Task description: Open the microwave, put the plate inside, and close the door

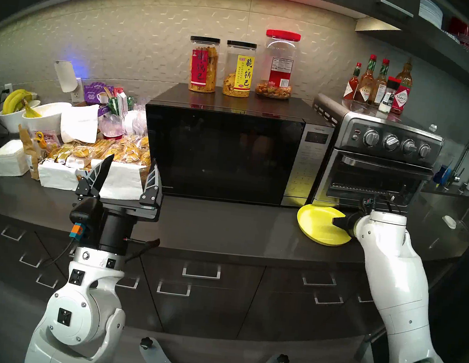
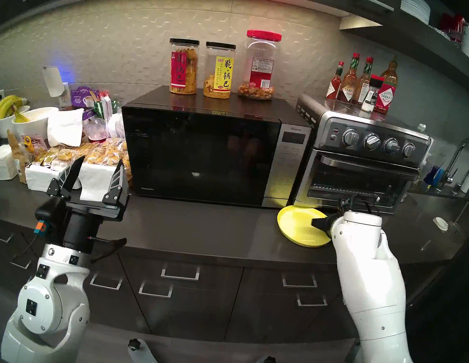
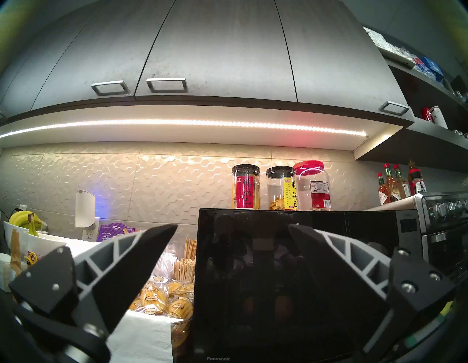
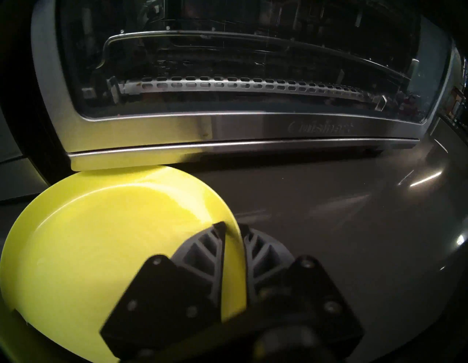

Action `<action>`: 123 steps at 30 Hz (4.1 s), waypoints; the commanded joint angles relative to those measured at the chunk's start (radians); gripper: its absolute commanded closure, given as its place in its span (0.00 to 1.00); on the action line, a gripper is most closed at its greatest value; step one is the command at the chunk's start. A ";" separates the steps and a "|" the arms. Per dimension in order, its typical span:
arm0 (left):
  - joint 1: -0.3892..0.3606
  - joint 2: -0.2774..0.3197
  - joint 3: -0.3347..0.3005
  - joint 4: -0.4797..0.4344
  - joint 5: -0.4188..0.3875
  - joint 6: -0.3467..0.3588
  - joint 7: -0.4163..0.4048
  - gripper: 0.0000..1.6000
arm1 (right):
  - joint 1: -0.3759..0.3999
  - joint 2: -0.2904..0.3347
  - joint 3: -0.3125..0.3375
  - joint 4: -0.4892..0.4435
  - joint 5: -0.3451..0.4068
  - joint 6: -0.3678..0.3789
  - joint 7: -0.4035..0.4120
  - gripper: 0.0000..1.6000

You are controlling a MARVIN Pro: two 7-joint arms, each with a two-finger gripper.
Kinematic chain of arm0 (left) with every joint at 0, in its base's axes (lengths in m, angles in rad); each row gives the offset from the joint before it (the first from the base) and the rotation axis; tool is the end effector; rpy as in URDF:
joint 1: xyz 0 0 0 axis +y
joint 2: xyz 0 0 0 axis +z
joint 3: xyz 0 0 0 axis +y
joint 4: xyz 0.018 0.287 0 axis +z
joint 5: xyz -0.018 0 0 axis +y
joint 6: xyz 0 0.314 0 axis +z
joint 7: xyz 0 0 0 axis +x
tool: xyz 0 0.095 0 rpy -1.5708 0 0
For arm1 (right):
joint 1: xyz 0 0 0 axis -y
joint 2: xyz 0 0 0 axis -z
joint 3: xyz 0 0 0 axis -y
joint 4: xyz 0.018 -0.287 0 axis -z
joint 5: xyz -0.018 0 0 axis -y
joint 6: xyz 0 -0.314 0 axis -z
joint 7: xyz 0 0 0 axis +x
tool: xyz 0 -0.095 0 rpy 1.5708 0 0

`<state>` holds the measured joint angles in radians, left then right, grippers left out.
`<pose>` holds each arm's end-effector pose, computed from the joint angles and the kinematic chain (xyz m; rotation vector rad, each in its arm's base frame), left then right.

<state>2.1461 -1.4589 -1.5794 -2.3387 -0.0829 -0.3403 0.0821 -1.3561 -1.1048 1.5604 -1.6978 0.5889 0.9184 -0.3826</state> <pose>0.2530 0.0126 -0.1595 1.5571 0.0342 2.7157 0.4507 -0.1387 -0.2148 2.5965 -0.1974 1.3637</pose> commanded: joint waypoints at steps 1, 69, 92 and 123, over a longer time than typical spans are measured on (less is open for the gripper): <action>0.002 -0.002 -0.001 -0.020 0.002 -0.002 0.003 0.00 | 0.027 -0.005 -0.001 -0.004 -0.002 -0.016 0.001 0.73; 0.002 -0.002 -0.001 -0.019 0.002 -0.002 0.002 0.00 | -0.186 0.046 0.045 -0.320 0.031 -0.035 0.202 0.56; 0.002 -0.002 -0.001 -0.019 0.002 -0.002 0.002 0.00 | -0.031 -0.038 -0.063 -0.170 0.048 -0.001 0.163 1.00; 0.002 -0.002 -0.001 -0.019 0.002 -0.002 0.002 0.00 | 0.012 -0.049 -0.112 -0.169 0.055 0.011 0.130 1.00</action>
<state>2.1461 -1.4589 -1.5793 -2.3386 -0.0830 -0.3403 0.0821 -1.3765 -1.1555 1.4525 -1.8462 0.6475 0.9290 -0.2553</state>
